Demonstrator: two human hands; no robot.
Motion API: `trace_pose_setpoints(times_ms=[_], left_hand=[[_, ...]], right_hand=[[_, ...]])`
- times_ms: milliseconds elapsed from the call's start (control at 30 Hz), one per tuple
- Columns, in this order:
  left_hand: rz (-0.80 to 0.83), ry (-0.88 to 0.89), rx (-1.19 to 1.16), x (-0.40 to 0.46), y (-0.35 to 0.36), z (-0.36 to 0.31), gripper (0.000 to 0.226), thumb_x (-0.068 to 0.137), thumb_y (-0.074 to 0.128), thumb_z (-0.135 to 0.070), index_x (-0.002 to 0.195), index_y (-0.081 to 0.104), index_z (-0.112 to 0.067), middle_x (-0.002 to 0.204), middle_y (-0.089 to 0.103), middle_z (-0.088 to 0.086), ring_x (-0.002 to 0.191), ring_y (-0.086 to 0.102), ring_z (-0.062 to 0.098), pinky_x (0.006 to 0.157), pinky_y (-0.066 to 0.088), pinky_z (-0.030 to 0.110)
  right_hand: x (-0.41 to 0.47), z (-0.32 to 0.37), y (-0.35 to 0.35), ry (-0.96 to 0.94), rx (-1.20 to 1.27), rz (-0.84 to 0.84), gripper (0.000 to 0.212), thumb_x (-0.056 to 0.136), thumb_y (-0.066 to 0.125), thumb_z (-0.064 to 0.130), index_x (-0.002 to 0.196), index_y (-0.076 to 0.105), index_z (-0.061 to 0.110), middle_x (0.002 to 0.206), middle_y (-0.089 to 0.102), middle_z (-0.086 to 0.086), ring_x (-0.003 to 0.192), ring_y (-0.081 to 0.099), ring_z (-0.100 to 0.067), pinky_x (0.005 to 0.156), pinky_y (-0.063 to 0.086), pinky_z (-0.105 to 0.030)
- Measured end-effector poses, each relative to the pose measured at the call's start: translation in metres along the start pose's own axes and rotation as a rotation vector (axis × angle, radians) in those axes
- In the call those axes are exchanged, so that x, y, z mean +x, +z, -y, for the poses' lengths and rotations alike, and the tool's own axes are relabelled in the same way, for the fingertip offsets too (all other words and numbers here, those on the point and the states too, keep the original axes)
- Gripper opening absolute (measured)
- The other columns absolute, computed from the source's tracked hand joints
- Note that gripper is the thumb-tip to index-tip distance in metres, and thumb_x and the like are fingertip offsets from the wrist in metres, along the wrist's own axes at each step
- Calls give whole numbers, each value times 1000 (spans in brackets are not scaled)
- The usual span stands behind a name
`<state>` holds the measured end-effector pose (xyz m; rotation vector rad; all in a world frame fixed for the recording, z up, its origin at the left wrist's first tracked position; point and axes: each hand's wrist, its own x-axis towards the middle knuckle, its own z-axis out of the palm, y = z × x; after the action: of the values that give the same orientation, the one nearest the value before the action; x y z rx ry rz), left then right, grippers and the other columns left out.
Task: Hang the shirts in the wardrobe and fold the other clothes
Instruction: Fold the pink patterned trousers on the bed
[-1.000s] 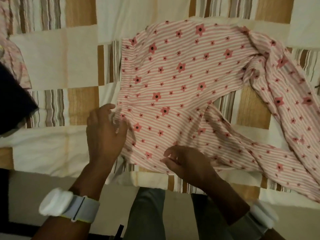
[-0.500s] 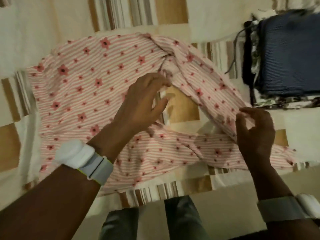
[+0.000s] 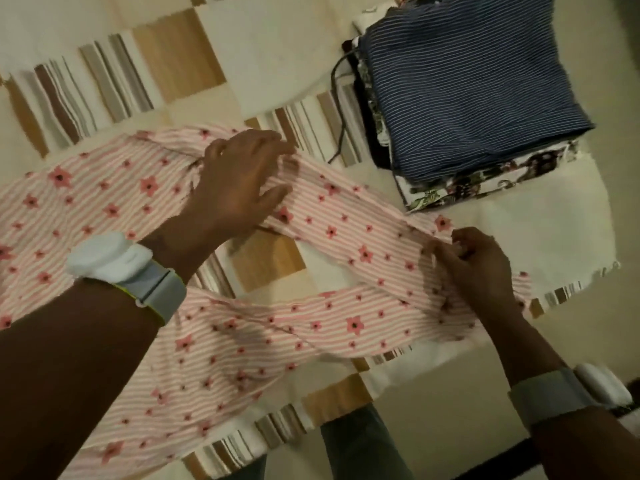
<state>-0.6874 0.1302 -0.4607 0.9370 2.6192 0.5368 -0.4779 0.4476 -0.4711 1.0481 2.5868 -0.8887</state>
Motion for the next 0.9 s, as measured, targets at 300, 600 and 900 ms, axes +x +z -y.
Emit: trace_pose_setpoints(times_ms=[300,600,900], left_hand=[[-8,-29,15,39,-13,14,64,82,58,-70,127,63,-24,105,72,3,100,66,29,97,45,51],[-175,-229,-546,69,-40,34,44,102,61,-44,95,72,-3,75,69,-9,69,61,-2,69,47,29],[20,-297,-288,73,-39,29,63,83,46,-87,130,51,-46,103,64,-9,88,61,10,77,48,39]], right_hand=[[10,63,-89,-273,905,-6,13,95,54,7,93,61,18,106,75,2,101,69,-24,75,58,-36],[140,127,-123,-554,547,-327,11,102,62,27,94,55,31,87,57,10,79,57,3,69,46,-20],[214,142,-106,-159,238,-250,37,92,62,58,104,72,25,95,65,9,81,62,-4,78,50,-29]])
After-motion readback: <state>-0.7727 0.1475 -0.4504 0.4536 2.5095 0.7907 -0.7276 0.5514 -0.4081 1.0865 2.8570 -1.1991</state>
